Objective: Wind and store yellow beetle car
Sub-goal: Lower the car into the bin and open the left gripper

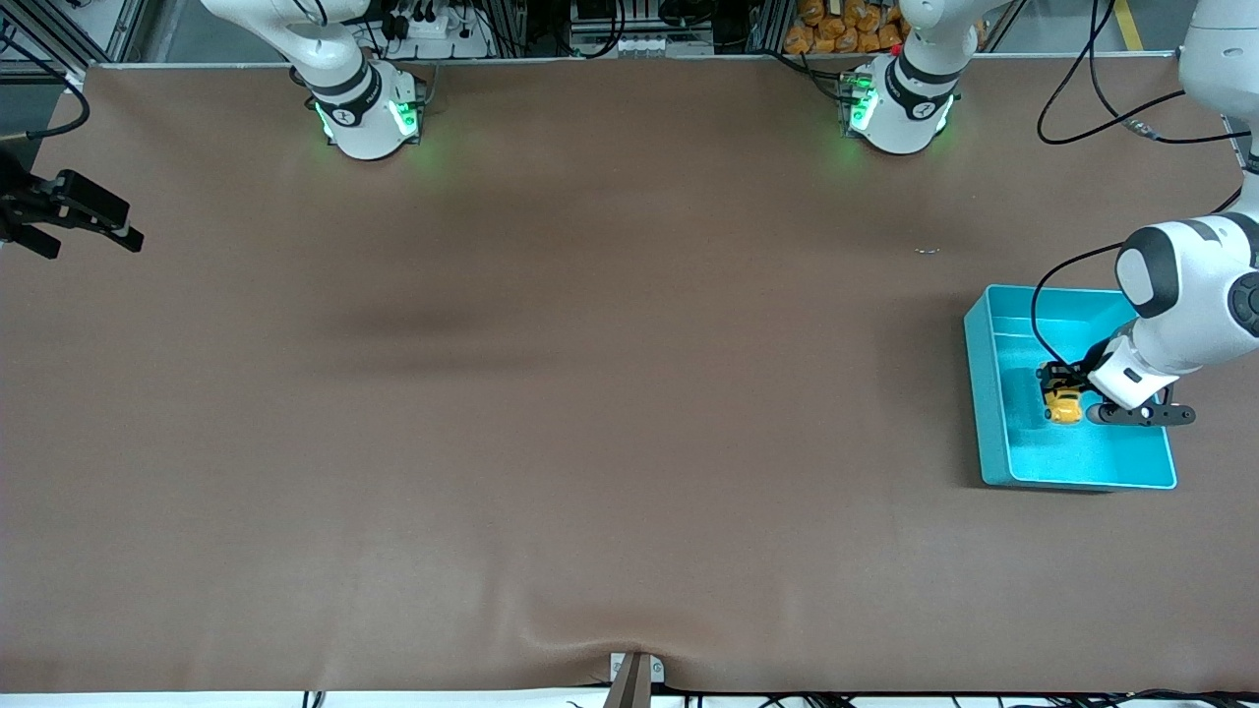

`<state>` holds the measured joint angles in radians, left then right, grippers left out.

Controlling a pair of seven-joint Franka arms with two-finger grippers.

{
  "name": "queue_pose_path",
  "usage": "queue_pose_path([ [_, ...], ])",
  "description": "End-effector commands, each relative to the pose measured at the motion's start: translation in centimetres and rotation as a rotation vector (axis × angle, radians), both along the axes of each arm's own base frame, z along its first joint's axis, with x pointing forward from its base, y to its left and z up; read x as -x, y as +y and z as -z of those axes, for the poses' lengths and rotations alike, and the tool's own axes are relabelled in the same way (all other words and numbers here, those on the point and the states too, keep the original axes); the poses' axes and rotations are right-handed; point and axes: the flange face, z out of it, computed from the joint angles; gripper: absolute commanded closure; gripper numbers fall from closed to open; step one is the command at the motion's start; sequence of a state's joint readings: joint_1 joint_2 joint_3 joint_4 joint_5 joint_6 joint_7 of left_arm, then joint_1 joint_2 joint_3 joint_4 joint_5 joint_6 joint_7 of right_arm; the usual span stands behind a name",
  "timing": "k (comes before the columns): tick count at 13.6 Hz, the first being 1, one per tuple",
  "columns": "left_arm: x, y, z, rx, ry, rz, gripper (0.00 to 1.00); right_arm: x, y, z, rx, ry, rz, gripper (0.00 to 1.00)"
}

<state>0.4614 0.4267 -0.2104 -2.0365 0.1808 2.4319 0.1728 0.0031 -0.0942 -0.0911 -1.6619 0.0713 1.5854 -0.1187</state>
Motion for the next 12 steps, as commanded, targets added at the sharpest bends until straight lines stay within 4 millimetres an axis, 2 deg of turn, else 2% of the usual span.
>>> queue_pose_path([
  [1, -0.6, 0.0, 0.2, -0.011, -0.002, -0.01, 1.0, 0.1, -0.3, -0.1, 0.016, 0.003, 0.018, 0.0],
  [12, -0.1, 0.2, 2.9, 0.008, 0.038, -0.016, 1.0, 0.2, -0.4, -0.3, 0.016, 0.0, 0.02, 0.0],
])
